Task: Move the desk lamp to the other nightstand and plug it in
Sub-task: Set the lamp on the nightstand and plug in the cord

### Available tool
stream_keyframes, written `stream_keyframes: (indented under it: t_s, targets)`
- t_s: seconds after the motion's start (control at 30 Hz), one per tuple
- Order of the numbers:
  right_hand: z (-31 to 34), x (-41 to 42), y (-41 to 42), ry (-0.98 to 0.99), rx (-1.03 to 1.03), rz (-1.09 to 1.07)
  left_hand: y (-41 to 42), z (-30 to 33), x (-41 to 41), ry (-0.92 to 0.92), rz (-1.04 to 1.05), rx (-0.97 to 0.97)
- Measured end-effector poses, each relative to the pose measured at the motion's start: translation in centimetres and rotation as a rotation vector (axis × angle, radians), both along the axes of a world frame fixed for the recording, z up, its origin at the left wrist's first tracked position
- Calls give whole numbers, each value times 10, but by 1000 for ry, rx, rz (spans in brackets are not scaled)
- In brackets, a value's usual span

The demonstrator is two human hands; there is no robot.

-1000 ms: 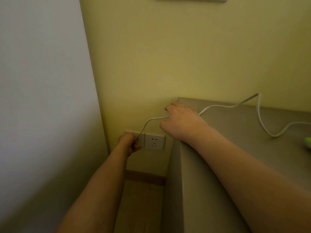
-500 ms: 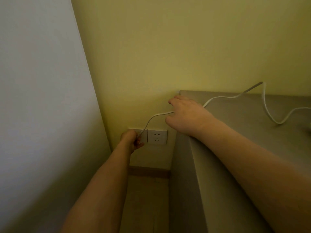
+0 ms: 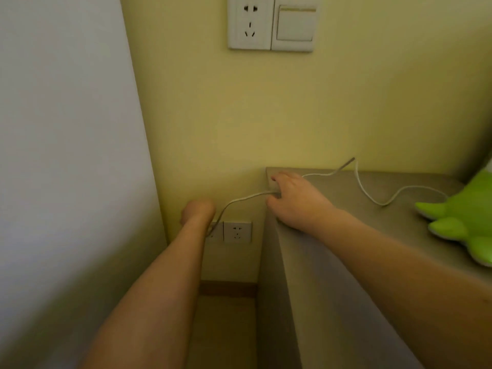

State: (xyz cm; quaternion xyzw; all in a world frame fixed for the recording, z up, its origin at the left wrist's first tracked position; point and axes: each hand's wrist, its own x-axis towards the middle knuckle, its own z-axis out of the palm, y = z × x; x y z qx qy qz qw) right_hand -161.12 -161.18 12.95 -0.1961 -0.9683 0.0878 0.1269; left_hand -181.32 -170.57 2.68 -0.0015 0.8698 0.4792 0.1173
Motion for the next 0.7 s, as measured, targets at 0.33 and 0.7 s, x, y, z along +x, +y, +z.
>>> stream_keyframes:
  t_s: [0.33,0.7]
  targets:
    - [46,92,30,145,13,-44,48,118,110,529,-146,-81]
    - [71,214,92,353,9,-176,139,188,238,795,-452,-61]
